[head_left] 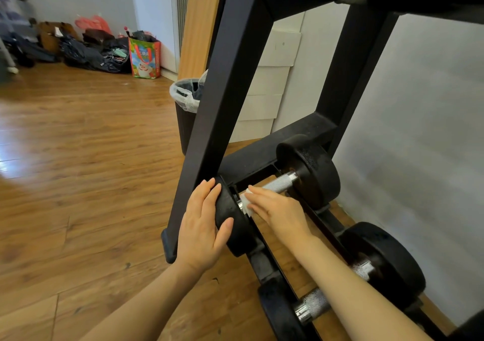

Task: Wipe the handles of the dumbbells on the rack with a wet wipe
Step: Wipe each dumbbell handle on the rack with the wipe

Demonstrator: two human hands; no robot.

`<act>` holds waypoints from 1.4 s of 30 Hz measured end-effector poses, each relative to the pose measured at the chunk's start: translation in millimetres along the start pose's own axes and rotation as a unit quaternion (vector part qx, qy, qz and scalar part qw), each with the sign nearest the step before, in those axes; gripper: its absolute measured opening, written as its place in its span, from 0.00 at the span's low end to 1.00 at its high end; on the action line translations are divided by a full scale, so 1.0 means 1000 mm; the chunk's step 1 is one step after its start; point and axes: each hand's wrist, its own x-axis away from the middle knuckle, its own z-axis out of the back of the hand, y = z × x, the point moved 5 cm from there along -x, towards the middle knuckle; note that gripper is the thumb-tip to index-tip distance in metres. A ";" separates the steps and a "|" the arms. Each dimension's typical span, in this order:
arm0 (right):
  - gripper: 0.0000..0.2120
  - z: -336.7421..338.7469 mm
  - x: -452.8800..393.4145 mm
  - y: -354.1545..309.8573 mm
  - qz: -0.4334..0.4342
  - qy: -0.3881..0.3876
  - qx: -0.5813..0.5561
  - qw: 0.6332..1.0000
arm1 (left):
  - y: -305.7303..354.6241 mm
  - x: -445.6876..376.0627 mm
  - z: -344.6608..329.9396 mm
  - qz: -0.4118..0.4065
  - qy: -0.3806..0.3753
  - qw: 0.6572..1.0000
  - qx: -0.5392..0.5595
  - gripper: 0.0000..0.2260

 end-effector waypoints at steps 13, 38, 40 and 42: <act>0.20 0.005 0.015 0.013 -0.026 0.069 0.036 0.997 | 0.002 0.000 0.001 0.012 0.001 1.000 0.003 0.29; 0.20 0.003 0.011 0.019 -0.068 0.038 0.098 0.992 | 0.002 0.000 0.000 0.015 0.012 1.000 0.016 0.29; 0.19 0.008 0.009 0.025 -0.101 0.060 0.100 0.988 | 0.001 -0.001 0.000 0.014 0.018 1.000 0.016 0.29; 0.18 0.002 0.007 0.013 -0.064 0.039 0.111 0.991 | 0.001 0.000 -0.001 0.013 0.023 0.999 0.021 0.29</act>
